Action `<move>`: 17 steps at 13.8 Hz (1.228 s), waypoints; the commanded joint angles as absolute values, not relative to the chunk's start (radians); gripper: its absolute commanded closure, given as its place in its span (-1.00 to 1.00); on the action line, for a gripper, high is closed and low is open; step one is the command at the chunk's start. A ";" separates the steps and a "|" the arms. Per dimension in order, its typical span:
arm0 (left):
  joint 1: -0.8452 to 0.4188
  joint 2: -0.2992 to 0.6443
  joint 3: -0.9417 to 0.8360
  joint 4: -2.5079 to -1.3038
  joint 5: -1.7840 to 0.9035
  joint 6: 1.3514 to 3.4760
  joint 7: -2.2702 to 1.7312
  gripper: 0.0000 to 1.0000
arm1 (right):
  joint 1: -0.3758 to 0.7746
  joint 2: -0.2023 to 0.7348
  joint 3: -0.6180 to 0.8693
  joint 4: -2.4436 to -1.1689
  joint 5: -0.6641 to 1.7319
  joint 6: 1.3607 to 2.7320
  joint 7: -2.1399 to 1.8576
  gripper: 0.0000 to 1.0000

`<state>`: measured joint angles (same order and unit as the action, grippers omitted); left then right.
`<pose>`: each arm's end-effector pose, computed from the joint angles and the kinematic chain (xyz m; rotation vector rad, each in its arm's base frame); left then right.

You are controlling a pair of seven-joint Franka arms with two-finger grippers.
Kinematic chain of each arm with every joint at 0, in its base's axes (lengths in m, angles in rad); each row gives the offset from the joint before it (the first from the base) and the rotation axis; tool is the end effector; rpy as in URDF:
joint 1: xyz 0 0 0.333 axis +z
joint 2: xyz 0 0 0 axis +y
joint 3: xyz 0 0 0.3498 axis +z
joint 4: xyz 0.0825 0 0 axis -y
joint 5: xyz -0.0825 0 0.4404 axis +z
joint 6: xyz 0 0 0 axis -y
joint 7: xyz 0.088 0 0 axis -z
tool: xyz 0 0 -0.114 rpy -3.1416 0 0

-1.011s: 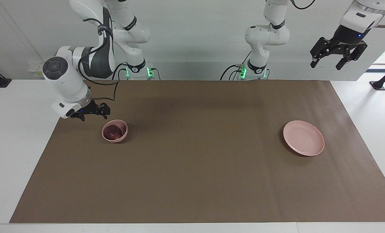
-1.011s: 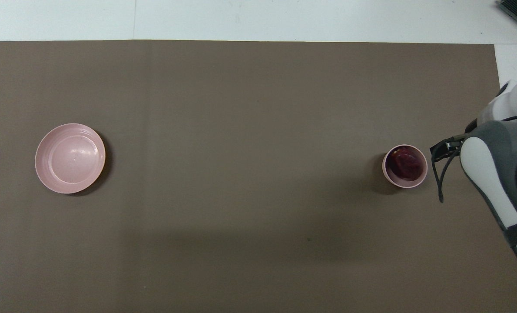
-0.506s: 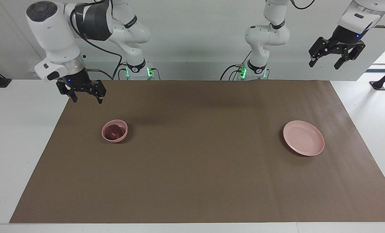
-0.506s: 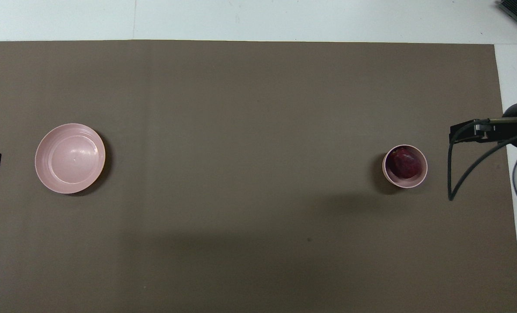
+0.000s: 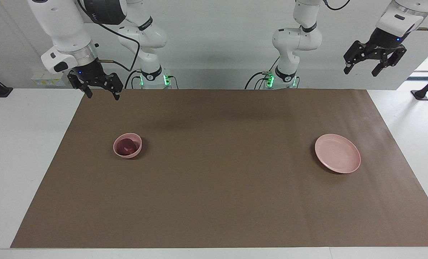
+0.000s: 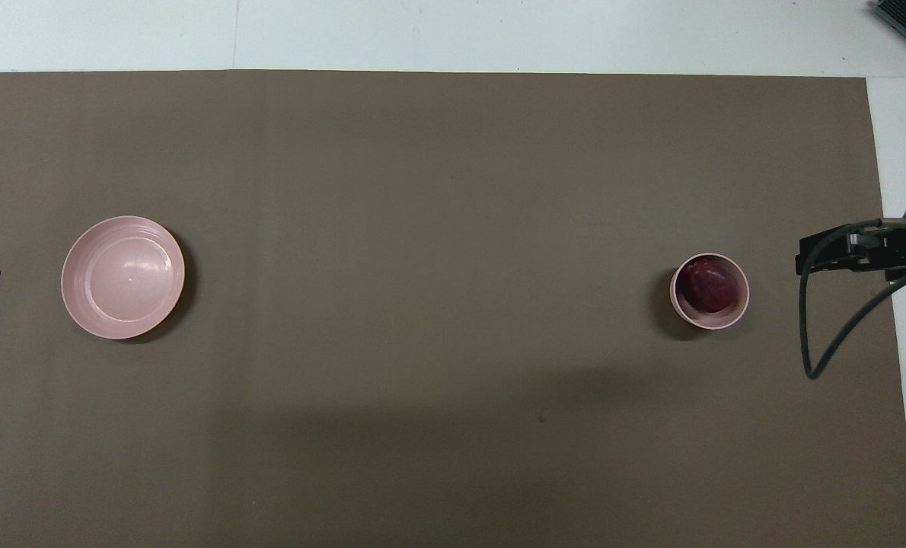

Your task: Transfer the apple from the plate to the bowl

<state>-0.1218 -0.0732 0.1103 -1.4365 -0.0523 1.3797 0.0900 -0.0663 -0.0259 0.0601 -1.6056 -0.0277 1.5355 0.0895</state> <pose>0.5606 -0.0100 0.7468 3.0780 -0.1727 0.0282 0.5974 -0.0065 0.6456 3.1062 -0.1494 -0.0669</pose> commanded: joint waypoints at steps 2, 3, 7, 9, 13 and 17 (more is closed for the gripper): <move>-0.127 -0.080 0.106 -1.427 -0.037 1.365 0.092 -1.00 | -0.072 0.021 0.066 -1.494 -0.028 1.444 0.075 -1.00; -0.117 -0.080 0.101 -1.427 -0.037 1.365 0.095 -1.00 | -0.071 0.023 0.066 -1.494 -0.019 1.453 0.078 -1.00; -0.065 -0.074 0.069 -1.427 -0.034 1.362 0.167 -1.00 | -0.072 0.021 0.066 -1.503 0.008 1.473 0.089 -1.00; -0.002 -0.078 -0.007 -1.431 -0.034 1.359 0.166 -1.00 | -0.071 0.020 0.066 -1.509 0.009 1.474 0.103 -1.00; 0.025 -0.086 -0.046 -1.445 -0.015 1.358 0.166 -1.00 | -0.071 0.017 0.066 -1.516 0.011 1.473 0.109 -1.00; 0.011 -0.080 -0.048 -1.447 0.003 1.330 0.166 -1.00 | -0.071 0.014 0.066 -1.519 0.020 1.471 0.110 -1.00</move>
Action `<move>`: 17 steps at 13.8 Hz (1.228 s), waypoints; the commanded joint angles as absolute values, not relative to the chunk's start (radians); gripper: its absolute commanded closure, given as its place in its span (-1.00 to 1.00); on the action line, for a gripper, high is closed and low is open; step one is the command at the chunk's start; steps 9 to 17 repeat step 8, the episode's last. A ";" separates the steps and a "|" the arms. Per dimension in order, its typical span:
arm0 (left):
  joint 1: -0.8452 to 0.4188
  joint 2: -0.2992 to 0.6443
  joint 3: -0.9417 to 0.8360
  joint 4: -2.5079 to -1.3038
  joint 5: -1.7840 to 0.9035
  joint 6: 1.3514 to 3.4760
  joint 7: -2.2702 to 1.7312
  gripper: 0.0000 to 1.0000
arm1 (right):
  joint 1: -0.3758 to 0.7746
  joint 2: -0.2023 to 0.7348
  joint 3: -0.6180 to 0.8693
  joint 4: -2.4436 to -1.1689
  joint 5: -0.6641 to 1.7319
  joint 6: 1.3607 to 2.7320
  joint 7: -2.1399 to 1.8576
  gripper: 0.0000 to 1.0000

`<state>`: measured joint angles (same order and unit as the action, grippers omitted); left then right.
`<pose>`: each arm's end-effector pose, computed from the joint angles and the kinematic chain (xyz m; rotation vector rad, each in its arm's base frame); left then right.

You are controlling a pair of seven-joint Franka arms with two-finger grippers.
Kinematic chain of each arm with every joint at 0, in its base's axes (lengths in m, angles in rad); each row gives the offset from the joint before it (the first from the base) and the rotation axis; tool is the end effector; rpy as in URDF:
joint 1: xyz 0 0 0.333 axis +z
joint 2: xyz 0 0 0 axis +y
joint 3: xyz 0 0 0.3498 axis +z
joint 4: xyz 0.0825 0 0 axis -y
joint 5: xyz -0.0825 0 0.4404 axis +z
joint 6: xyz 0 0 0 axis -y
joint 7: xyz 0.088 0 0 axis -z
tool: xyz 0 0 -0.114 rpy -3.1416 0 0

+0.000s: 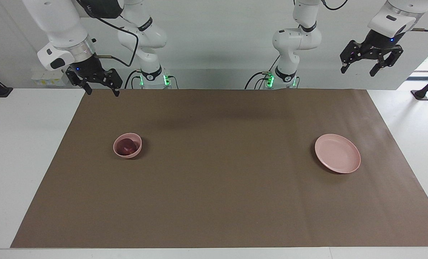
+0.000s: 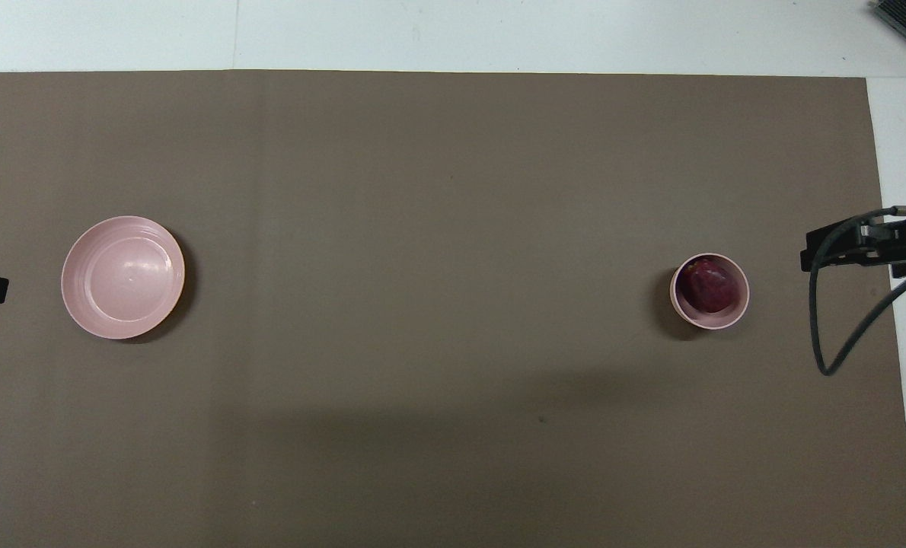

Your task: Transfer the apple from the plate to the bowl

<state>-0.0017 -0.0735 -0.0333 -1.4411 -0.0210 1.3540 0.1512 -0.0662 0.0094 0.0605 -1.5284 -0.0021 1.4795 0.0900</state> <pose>0.5573 -0.0232 0.7424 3.1085 -0.2969 -0.0196 0.6044 -0.0039 0.6601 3.1327 -0.1502 -0.0912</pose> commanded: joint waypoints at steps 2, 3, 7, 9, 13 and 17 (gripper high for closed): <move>0.009 -0.084 -0.048 -1.448 0.002 1.289 0.166 -1.00 | -0.071 0.012 0.066 -1.520 0.020 1.471 0.110 -1.00; 0.011 -0.086 -0.048 -1.447 0.002 1.272 0.166 -1.00 | -0.071 0.011 0.066 -1.520 0.020 1.470 0.110 -1.00; 0.018 -0.092 -0.046 -1.448 0.000 1.226 0.164 -1.00 | -0.071 0.011 0.066 -1.522 0.020 1.465 0.110 -1.00; 0.018 -0.094 -0.048 -1.454 0.000 1.227 0.167 -1.00 | -0.071 0.011 0.066 -1.522 0.020 1.465 0.110 -1.00; 0.018 -0.094 -0.048 -1.454 0.000 1.227 0.167 -1.00 | -0.071 0.011 0.066 -1.522 0.020 1.465 0.110 -1.00; 0.018 -0.094 -0.048 -1.454 0.000 1.227 0.167 -1.00 | -0.071 0.011 0.066 -1.522 0.020 1.465 0.110 -1.00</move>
